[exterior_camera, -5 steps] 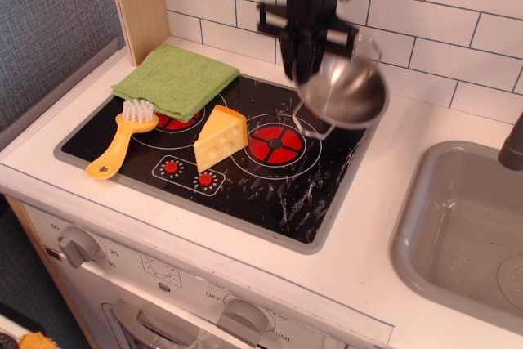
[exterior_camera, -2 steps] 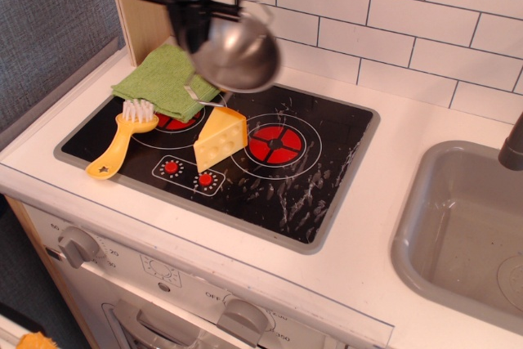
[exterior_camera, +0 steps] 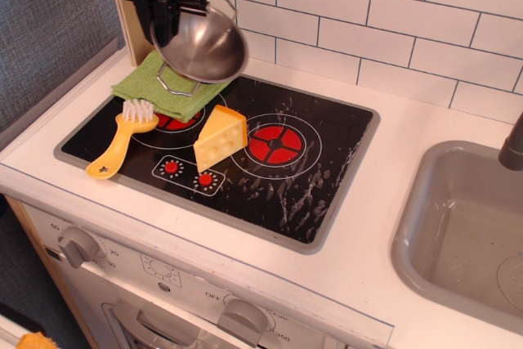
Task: Pick up the pan and place it on the green towel
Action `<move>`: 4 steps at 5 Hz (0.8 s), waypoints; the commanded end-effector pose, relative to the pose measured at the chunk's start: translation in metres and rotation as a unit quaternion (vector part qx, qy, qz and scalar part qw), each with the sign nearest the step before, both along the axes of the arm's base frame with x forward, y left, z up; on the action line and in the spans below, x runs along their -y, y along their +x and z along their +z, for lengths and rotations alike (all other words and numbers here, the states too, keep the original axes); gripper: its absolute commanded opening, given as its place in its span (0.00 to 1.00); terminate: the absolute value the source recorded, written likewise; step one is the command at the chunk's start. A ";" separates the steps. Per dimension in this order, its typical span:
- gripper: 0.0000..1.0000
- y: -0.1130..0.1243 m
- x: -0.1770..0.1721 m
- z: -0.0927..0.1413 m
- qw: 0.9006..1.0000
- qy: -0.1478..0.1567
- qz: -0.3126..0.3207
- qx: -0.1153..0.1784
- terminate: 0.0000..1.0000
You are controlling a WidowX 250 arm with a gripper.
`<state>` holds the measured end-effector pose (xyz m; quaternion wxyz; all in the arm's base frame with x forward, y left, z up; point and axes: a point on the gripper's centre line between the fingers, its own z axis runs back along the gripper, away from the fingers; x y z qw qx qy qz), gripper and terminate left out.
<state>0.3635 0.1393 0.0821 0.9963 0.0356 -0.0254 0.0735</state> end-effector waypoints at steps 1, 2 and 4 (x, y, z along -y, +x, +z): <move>0.00 -0.003 -0.023 0.005 1.000 0.020 0.018 0.002 0.00; 0.00 -0.005 -0.029 -0.004 0.999 0.027 0.021 -0.012 0.00; 1.00 -0.004 -0.030 -0.014 0.999 0.014 0.032 -0.012 0.00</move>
